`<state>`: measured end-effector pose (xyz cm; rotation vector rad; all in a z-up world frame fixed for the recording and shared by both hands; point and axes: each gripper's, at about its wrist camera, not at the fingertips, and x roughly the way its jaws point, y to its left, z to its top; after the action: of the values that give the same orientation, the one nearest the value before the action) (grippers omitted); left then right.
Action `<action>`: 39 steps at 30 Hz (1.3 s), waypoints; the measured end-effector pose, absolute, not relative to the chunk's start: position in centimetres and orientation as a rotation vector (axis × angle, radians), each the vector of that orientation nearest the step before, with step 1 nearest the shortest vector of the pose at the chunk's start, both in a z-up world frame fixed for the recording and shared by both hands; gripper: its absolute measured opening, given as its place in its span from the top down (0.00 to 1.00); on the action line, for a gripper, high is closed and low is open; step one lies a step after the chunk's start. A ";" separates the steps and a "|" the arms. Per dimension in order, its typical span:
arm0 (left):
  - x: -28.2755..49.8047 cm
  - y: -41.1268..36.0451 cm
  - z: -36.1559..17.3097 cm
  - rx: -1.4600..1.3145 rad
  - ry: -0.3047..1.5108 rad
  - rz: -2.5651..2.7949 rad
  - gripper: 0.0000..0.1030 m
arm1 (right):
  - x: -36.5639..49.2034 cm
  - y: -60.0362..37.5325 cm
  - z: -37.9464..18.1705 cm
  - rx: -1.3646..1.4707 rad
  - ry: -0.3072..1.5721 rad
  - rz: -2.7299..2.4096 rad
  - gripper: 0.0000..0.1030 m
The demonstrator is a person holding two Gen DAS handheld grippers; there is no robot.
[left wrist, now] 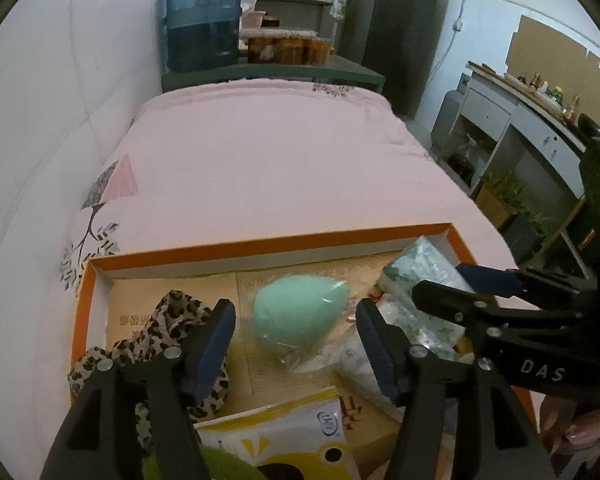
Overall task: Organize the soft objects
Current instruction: 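Lower both items into the box lid and open both grippers, then withdraw both grippers from the box toward the remaining items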
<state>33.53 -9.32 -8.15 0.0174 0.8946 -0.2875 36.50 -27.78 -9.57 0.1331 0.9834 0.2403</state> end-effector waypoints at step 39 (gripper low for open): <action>25.5 -7.0 -2.7 -0.016 0.780 -0.266 0.37 | 28.8 -25.7 -5.1 0.110 0.916 0.245 0.43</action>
<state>25.46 -7.00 -2.67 -0.0157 0.7802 -0.2665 28.75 -25.73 -5.06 0.1104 0.9160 0.2453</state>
